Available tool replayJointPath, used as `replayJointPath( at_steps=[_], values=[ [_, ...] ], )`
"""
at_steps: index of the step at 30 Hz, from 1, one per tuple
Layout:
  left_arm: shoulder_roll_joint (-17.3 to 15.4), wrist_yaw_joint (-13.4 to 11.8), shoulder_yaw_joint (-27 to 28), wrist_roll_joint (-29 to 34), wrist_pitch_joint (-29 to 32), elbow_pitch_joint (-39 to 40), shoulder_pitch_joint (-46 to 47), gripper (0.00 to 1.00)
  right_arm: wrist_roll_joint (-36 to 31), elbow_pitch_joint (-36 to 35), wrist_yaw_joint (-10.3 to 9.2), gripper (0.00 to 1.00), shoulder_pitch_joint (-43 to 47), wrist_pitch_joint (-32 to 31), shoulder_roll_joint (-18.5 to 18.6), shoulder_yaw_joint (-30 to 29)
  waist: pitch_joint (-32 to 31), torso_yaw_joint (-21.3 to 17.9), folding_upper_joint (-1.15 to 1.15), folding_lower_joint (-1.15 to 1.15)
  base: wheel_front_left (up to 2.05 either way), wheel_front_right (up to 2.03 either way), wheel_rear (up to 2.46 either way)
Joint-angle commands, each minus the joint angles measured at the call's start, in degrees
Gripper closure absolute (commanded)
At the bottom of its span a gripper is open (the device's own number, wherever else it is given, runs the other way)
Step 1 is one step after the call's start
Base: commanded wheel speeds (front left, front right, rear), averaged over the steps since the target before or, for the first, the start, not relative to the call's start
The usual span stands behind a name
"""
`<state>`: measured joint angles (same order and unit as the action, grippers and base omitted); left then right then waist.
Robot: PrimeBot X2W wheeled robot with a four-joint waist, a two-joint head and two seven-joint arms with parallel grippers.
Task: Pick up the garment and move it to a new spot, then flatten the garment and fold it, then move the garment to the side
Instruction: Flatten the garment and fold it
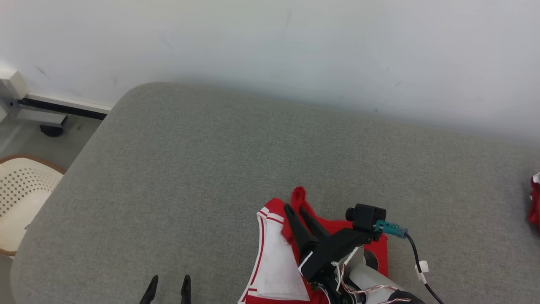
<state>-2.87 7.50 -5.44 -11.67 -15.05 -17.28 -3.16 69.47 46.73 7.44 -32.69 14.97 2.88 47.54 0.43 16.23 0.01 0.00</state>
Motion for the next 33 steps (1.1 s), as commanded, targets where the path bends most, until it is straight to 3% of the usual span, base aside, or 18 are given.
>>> replayJointPath(
  at_steps=[1,6,11,18,25,33],
  values=[
    [-0.02,-0.05,0.34,-0.17,-0.11,0.11,0.53,0.00,-0.45,-0.51,0.04,0.00,-0.40,0.23,0.01,-0.41,-0.23,-0.39,-0.01,0.00,0.00,0.00,0.00],
    [-0.01,-0.05,1.70,0.42,-0.11,0.44,-0.67,0.00,-9.04,-4.46,0.04,0.00,-1.46,0.15,0.04,-5.01,-0.84,-2.11,-0.01,0.00,0.00,0.00,0.00],
    [-0.01,-0.05,3.13,0.38,-0.11,1.10,-1.30,0.00,-25.67,-11.90,0.04,0.00,3.31,0.15,0.01,-17.83,-0.94,-3.53,-0.01,0.00,0.00,0.00,0.00],
    [-0.02,-0.05,4.03,0.19,-0.12,2.04,-1.73,0.00,-41.75,-20.87,0.04,0.00,12.00,0.14,0.18,-31.15,-0.87,-4.69,-0.01,0.00,0.00,0.00,0.00],
    [-0.01,-0.05,5.47,0.74,-0.12,2.91,-2.68,0.00,-47.69,-30.00,0.04,0.00,22.47,0.15,0.93,-41.91,-0.86,-5.64,-0.01,0.00,0.00,0.00,0.00],
    [-0.01,-0.10,6.41,1.40,-0.11,3.96,-2.53,0.00,-50.83,-37.30,0.04,0.00,33.66,0.16,0.31,-49.04,-0.96,-7.32,-0.01,0.00,0.00,0.00,0.00]
  ],
)
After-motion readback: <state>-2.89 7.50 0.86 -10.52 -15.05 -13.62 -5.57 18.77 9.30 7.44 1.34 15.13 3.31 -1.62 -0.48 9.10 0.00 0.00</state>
